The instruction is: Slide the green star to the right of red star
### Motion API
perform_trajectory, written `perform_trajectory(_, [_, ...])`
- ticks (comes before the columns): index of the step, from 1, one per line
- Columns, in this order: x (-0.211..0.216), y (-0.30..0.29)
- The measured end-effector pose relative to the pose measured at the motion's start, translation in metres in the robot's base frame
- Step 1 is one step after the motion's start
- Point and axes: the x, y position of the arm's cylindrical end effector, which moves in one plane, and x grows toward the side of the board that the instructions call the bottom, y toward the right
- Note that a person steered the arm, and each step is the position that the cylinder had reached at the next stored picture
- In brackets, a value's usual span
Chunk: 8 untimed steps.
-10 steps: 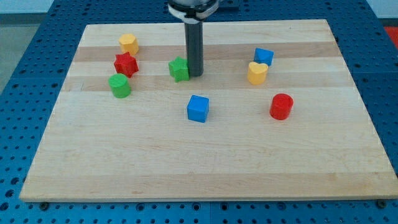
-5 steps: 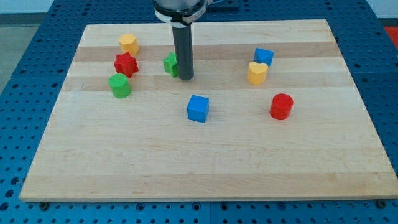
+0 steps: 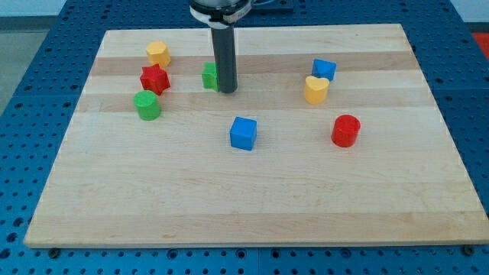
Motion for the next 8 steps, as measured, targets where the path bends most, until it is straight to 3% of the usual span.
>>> perform_trajectory(3, [-0.006,-0.021])
perform_trajectory(6, [-0.016,0.018])
perform_trajectory(8, [-0.028,-0.021])
